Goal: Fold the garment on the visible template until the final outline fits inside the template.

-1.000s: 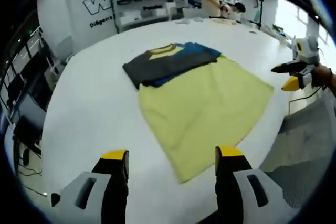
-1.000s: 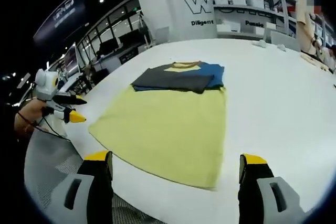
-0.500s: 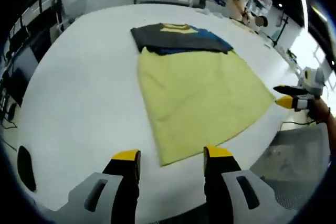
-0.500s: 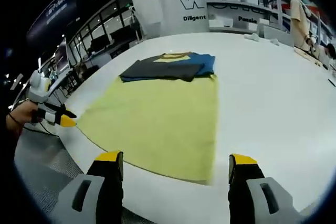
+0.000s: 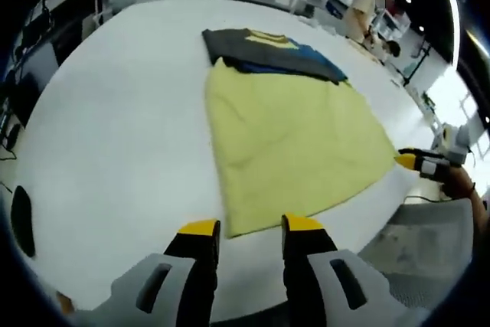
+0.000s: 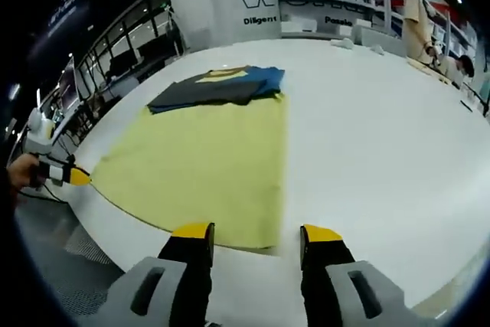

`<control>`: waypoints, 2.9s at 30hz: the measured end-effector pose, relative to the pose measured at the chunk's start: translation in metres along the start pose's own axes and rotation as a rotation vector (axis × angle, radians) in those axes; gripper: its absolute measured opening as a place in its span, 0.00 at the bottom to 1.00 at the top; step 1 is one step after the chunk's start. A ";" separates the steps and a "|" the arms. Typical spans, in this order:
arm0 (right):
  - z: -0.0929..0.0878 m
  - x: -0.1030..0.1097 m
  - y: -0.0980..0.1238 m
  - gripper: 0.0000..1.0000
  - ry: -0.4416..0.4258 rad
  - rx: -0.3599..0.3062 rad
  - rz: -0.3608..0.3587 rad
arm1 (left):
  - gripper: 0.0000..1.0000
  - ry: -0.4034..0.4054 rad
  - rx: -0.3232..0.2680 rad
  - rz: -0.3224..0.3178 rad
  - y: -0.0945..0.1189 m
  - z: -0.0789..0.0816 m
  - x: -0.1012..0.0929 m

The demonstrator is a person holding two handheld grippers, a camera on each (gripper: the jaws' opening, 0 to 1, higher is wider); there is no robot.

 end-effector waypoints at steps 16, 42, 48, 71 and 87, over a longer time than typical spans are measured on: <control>0.004 -0.006 -0.005 0.00 0.102 0.046 -0.030 | 0.01 -0.019 0.020 -0.019 0.004 0.001 0.003; -0.004 0.006 0.018 0.00 0.205 0.115 -0.011 | 0.01 -0.203 0.088 -0.041 0.015 -0.012 0.003; -0.009 0.009 0.026 0.00 0.211 0.130 -0.010 | 0.01 -0.208 0.106 -0.064 0.020 -0.018 -0.001; 0.008 0.022 0.049 0.00 0.078 0.161 -0.001 | 0.00 -0.171 0.114 -0.121 0.034 -0.010 -0.011; 0.059 0.034 0.058 0.00 0.089 0.051 0.023 | 0.00 -0.098 -0.022 -0.107 0.047 0.041 0.002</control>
Point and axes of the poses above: the point that each gripper's makers call its tool centre point, and the gripper's own axes: y roughly backward along the fingers, x roughly to its left, z roughly out of its top, the point moved 7 cm from there along y, roughly backward along the fingers, and after that the axes turned 10 degrees about -y, right-handed, at the moved point
